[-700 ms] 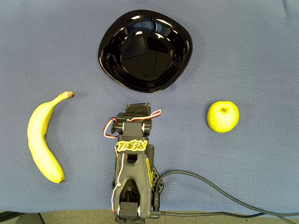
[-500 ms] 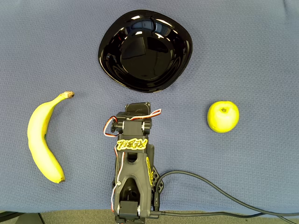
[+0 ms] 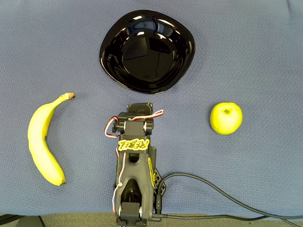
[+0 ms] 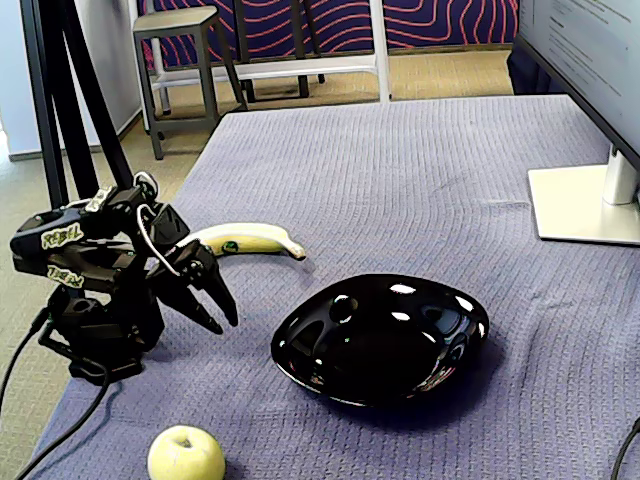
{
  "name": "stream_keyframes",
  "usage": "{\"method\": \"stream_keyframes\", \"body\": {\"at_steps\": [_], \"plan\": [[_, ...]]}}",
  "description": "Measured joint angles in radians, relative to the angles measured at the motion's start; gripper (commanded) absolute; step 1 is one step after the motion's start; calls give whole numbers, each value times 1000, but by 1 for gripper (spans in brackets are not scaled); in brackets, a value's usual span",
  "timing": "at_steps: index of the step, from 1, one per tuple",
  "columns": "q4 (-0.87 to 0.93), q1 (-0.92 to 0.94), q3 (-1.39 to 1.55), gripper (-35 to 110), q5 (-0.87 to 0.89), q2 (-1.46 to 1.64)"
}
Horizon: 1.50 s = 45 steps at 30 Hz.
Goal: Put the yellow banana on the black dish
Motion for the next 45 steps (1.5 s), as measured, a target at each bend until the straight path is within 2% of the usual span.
{"method": "stream_keyframes", "body": {"at_steps": [8, 18, 23, 33, 39, 45], "plan": [[-18, -63, -187, 0, -18, -210], [-69, -181, -383, 0, -339, -494], [17, -298, -489, 0, -546, -584], [143, -502, -672, 2, -747, -733], [196, -612, -788, 5, -775, -867], [209, -724, -963, 7, -680, -1017]]}}
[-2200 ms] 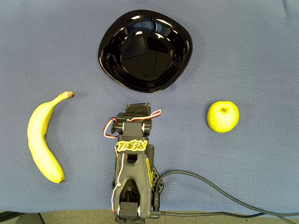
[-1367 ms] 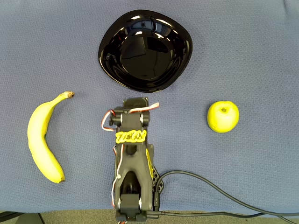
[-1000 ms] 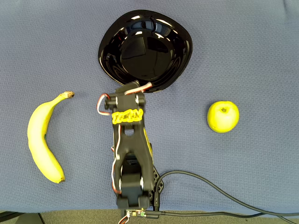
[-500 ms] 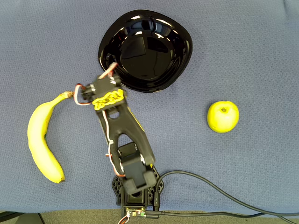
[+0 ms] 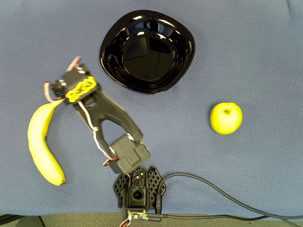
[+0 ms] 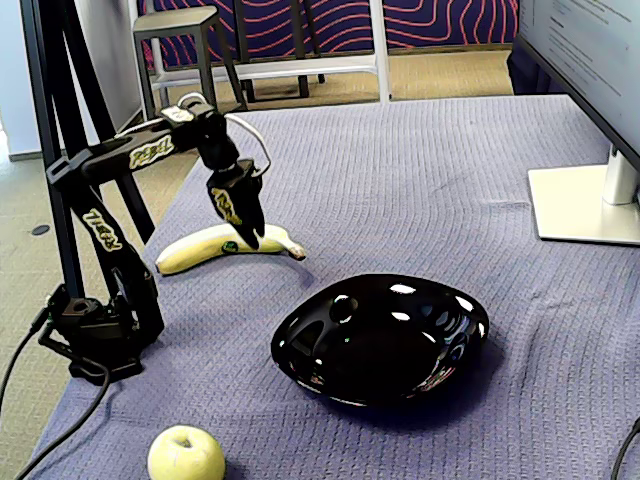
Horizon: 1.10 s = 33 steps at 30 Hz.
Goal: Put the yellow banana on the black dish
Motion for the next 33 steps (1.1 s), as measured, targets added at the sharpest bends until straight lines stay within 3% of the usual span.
{"method": "stream_keyframes", "body": {"at_steps": [17, 33], "plan": [[-41, -213, -314, 21, 555, -390], [110, -442, -689, 19, 532, -588]]}}
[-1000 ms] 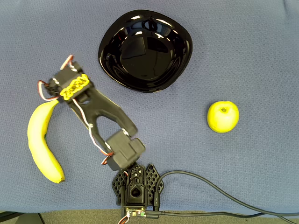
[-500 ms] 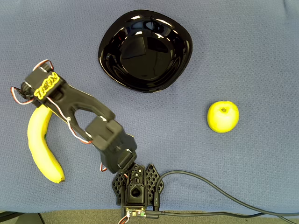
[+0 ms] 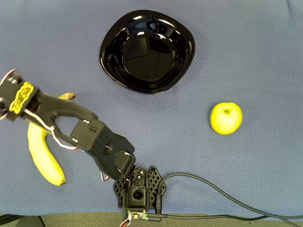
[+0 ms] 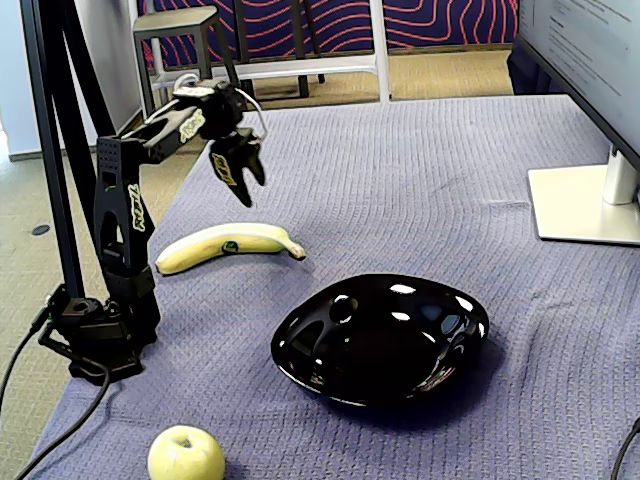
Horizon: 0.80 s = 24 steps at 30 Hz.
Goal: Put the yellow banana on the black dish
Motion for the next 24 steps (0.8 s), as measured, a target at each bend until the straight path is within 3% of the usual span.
{"method": "stream_keyframes", "body": {"at_steps": [13, 24], "plan": [[23, -25, 149, 19, -201, 20], [-9, -5, 163, 27, -210, 20]]}}
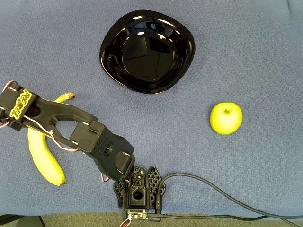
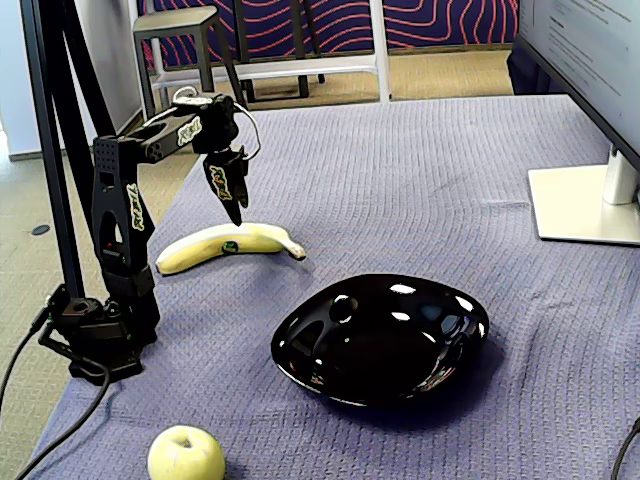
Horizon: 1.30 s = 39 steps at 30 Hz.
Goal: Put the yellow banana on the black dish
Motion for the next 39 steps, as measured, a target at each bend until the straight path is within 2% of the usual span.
{"method": "stream_keyframes", "body": {"at_steps": [17, 39], "plan": [[-63, -64, 44, 29, 84, -5], [-110, -95, 118, 29, 80, -63]]}}
